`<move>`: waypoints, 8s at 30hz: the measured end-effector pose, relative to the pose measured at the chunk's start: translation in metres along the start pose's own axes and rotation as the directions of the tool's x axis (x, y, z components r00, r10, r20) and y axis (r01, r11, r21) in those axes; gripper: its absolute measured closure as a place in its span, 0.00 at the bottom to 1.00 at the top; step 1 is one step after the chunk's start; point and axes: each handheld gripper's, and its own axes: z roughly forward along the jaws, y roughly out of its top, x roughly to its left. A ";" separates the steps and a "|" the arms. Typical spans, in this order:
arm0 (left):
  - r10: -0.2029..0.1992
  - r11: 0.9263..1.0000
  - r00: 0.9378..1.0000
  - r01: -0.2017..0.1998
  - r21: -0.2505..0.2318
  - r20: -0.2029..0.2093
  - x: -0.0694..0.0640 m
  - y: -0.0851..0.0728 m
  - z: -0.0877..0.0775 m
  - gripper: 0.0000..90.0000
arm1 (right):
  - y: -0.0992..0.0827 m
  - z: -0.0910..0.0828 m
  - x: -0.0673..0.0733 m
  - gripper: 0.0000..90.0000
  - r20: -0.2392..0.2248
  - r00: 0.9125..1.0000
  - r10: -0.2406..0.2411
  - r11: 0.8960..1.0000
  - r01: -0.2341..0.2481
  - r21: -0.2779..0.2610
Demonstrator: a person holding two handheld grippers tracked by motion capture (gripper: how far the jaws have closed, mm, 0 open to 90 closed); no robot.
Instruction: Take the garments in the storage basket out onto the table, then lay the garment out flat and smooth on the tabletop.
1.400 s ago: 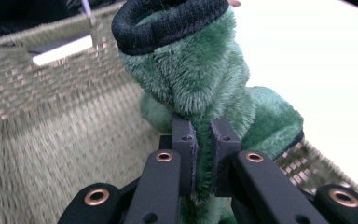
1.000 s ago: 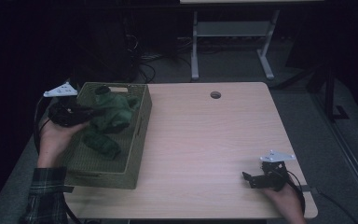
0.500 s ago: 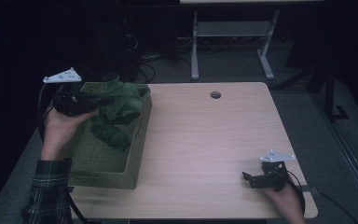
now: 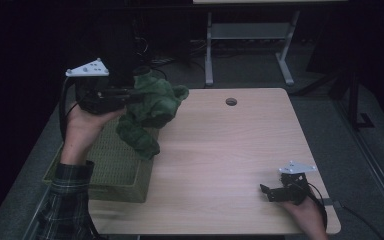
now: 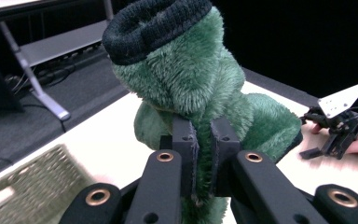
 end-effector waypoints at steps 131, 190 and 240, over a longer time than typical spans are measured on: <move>0.075 0.972 0.958 -0.132 0.193 0.276 -0.141 -0.127 0.215 0.98 | 0.000 0.000 0.000 0.03 0.000 1.000 -0.002 1.000 0.002 0.000; -0.101 0.966 0.995 0.090 0.244 0.029 -0.042 -0.134 0.263 0.98 | 0.064 -0.029 0.011 0.93 -0.213 0.971 -0.104 0.979 0.062 -0.193; -0.035 0.957 0.999 0.034 0.288 0.000 -0.056 -0.124 0.227 0.68 | 0.136 0.008 -0.080 0.69 0.037 0.999 0.015 0.988 -0.009 -0.152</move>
